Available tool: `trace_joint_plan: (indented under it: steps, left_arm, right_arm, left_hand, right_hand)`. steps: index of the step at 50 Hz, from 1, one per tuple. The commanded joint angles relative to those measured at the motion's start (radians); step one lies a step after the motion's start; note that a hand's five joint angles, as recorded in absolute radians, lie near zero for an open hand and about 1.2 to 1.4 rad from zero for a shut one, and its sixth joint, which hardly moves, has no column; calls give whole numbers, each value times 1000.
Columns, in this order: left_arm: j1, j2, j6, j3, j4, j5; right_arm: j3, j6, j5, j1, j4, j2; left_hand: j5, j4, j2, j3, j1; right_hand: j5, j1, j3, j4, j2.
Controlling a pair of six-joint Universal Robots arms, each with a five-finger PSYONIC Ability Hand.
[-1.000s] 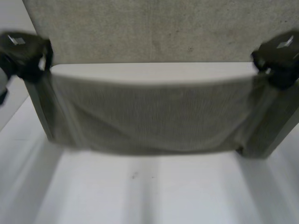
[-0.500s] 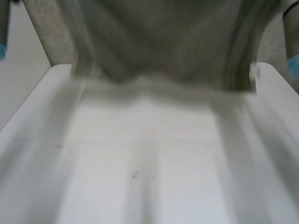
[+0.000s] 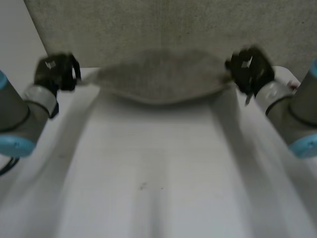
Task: Fold the towel.
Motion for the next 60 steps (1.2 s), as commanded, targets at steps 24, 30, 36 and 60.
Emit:
trace_joint_plan:
  steps: [24, 30, 36, 60]
  left_arm:
    - [255, 468, 810, -444, -830, 229]
    - [188, 327, 685, -353, -625, 234]
    - [71, 139, 563, -202, -452, 122]
    - [-36, -239, 478, 141, -131, -76]
  right_arm:
    - [194, -303, 50, -84, 885, -222]
    - [116, -225, 67, -72, 755, -96]
    - [56, -217, 96, -46, 629, 33]
    - [-81, -243, 92, -31, 15, 320]
  left_hand:
    - [185, 178, 178, 179, 206]
    - [185, 178, 178, 179, 206]
    - [185, 178, 178, 179, 206]
    - [185, 178, 178, 179, 206]
  right_hand:
    - [230, 422, 205, 199, 217]
    - [230, 422, 205, 199, 217]
    - [230, 422, 205, 199, 217]
    - [230, 422, 205, 199, 217]
